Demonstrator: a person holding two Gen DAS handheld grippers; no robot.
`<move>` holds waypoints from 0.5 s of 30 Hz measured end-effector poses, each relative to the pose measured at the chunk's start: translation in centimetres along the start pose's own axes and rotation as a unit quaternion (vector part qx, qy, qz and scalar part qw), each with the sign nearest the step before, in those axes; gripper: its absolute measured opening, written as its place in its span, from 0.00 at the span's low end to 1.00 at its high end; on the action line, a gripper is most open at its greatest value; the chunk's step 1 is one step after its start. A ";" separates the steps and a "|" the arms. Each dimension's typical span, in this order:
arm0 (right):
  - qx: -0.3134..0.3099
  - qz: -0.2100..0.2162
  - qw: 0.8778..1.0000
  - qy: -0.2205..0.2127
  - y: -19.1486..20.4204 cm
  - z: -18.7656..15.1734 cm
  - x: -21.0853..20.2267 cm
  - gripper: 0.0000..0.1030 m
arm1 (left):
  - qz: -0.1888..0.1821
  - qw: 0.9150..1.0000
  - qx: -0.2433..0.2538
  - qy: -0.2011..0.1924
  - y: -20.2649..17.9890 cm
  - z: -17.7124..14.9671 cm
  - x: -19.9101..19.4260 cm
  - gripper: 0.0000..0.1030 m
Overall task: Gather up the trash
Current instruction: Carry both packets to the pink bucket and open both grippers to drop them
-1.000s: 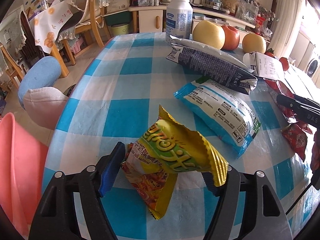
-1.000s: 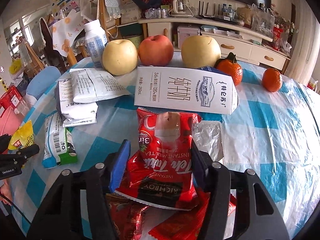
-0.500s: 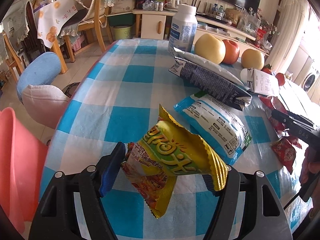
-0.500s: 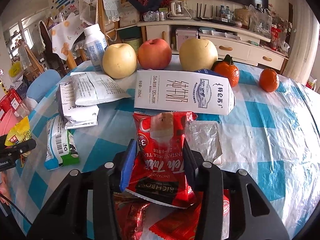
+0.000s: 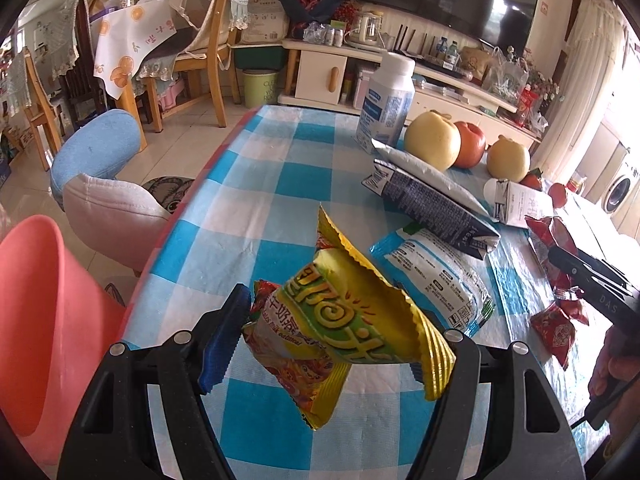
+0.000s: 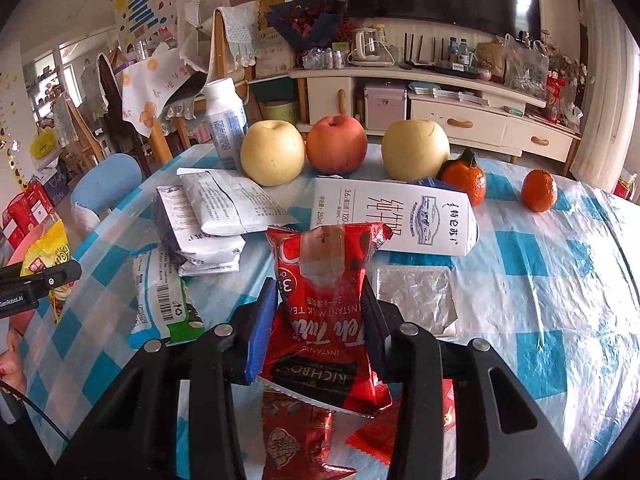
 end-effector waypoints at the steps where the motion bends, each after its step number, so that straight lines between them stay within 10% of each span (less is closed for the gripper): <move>1: 0.000 0.004 1.000 -0.002 0.3 0.1 -0.2 0.40 | 0.000 1.000 -0.002 -0.002 0.2 0.0 -0.1 0.69; 15: -0.016 0.049 0.999 -0.016 6.5 0.6 -1.7 0.40 | 0.029 0.998 -0.048 -0.040 4.0 1.8 -2.6 0.69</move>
Point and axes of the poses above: each gripper's, at about its wrist camera, not at the fingertips, and x roughly the way its jaws point, y to its left, z to its top, the point moved 7 cm from there along x, roughly the way its jaws point, and after that the axes turned 5 degrees about z, right-handed, at the moved point
